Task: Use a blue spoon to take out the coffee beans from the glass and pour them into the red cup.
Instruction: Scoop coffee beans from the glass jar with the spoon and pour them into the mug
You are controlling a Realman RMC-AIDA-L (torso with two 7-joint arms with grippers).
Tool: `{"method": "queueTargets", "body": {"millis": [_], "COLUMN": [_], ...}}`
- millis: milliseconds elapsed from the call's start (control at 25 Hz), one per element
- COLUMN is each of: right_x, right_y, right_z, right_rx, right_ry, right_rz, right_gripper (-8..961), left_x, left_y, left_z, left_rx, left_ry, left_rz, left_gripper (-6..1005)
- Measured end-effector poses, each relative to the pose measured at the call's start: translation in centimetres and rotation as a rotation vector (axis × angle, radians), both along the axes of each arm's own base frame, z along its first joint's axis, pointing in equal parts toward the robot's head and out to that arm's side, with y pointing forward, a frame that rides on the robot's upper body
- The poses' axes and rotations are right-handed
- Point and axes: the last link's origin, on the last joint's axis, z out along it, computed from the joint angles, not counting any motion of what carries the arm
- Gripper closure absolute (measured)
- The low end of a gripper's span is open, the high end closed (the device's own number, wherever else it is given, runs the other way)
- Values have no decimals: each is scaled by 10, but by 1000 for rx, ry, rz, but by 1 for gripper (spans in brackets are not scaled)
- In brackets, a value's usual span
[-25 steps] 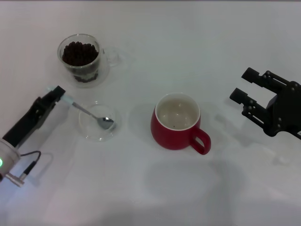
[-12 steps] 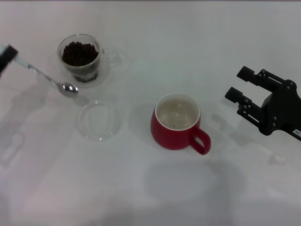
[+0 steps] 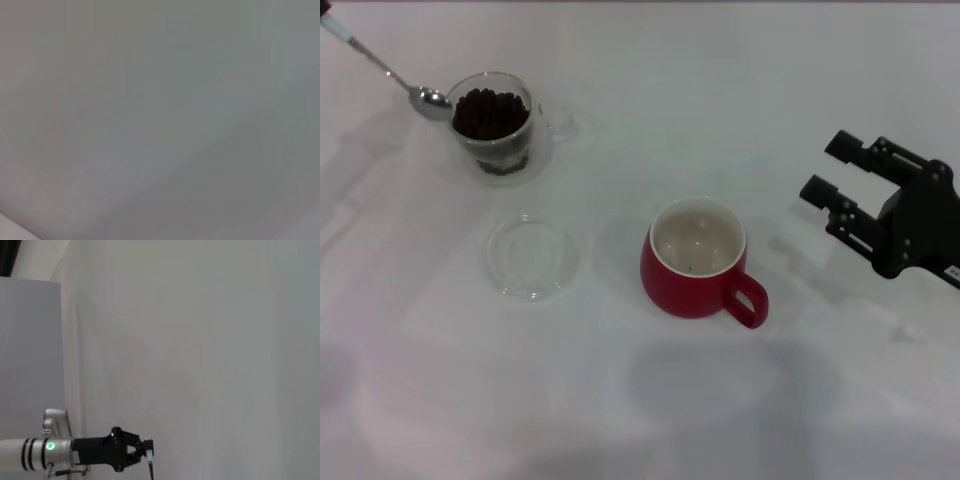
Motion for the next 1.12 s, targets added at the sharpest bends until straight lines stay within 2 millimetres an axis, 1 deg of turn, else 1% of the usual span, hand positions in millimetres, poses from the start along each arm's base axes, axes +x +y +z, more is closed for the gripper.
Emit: {"method": "queueTargets", "body": {"millis": [120, 280, 400, 520, 680, 840, 1000, 1120], "right_x": [0, 0, 2, 5, 7, 10, 11, 12], "right_y": [1, -1, -4, -6, -6, -6, -7, -6], "right_z": [3, 8, 13, 17, 18, 19, 21, 23], "right_rx": [13, 36, 54, 72, 85, 97, 104, 112], "right_ry": [8, 26, 32, 36, 36, 31, 34, 34], "right_rz": [3, 7, 1, -8, -25, -44, -50, -53], "right_gripper": [407, 407, 407, 407, 407, 407, 407, 407], "left_x": [7, 15, 19, 23, 24, 28, 29, 28], "left_y": [17, 36, 48, 56, 61, 63, 61, 60], "left_z": [-1, -9, -16, -22, -31, -44, -59, -64], "left_rx": [-34, -78, -95, -112, -132, -170, -207, -218], "left_ry": [35, 101, 153, 198, 233, 268, 304, 307], "left_rz": [16, 44, 67, 79, 99, 102, 108, 118], "left_gripper": [874, 874, 874, 874, 874, 875, 875, 874]}}
